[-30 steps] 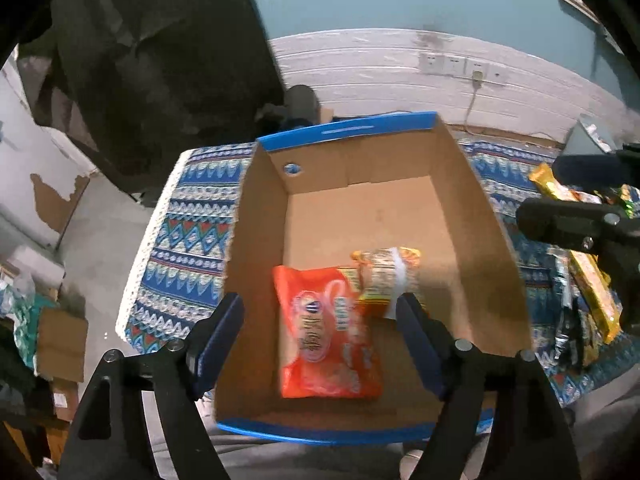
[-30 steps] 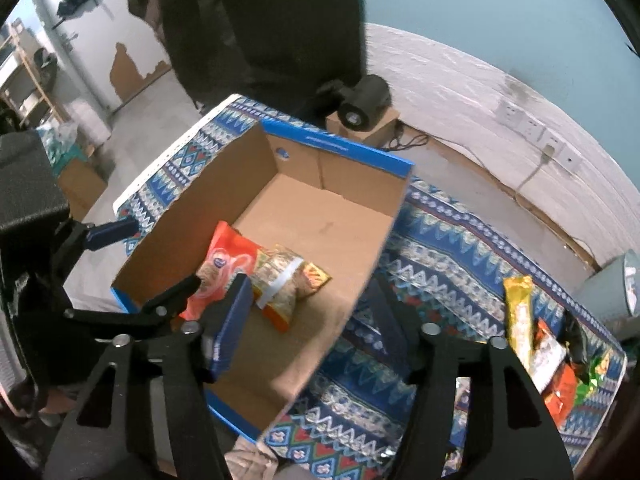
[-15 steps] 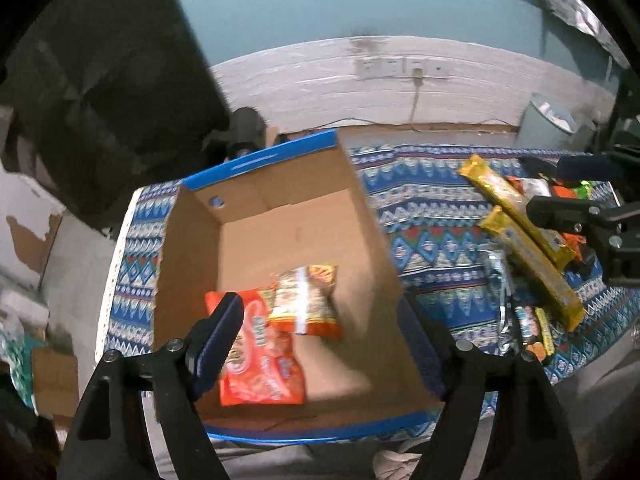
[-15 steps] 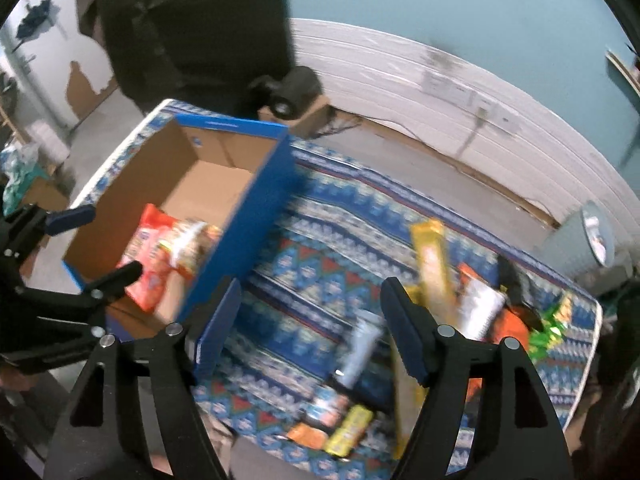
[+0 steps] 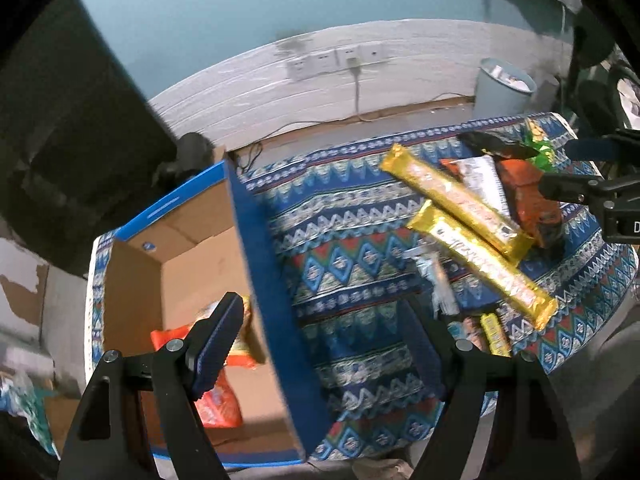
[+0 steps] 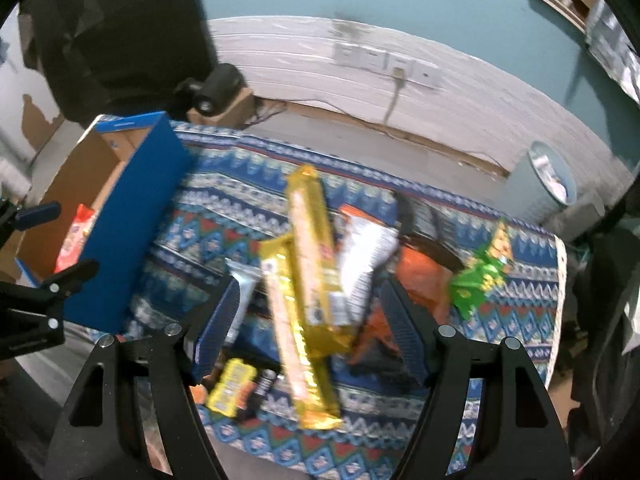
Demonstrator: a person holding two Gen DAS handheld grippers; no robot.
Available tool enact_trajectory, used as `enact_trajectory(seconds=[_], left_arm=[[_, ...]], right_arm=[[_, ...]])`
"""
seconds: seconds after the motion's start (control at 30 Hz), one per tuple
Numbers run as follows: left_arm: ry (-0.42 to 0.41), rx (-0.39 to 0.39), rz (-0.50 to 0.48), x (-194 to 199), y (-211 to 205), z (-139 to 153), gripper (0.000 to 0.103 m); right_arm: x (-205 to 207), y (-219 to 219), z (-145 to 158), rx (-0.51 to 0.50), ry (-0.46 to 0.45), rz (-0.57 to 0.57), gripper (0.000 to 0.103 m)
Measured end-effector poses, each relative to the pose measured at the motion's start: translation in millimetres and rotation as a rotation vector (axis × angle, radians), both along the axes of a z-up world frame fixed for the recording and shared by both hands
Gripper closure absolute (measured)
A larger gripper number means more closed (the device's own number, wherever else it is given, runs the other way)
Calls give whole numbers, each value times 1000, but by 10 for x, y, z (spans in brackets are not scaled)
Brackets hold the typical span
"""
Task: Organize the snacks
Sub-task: 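Move both tools back over the snack pile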
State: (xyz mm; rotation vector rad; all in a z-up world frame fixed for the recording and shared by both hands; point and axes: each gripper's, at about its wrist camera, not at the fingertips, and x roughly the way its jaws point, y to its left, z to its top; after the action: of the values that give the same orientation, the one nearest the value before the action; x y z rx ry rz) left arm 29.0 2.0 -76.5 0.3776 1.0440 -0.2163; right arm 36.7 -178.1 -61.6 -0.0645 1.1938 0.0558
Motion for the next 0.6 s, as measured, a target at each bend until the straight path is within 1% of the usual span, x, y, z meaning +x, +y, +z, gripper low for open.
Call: enact_trajectory(seconds=[0.1, 0.3, 0.5, 0.6], left_arm=[[5, 7, -17, 31, -146, -35, 23], [23, 11, -38, 177, -387, -150, 23], [59, 23, -45, 387, -525, -370, 23], [86, 26, -40, 483, -539, -506, 23]], right_arm=[[-59, -232, -37, -2, 2, -37, 29], [-77, -620, -221, -13, 44, -102, 29], [102, -832, -467, -14, 79, -143, 29], [197, -904, -652, -16, 110, -163, 29]])
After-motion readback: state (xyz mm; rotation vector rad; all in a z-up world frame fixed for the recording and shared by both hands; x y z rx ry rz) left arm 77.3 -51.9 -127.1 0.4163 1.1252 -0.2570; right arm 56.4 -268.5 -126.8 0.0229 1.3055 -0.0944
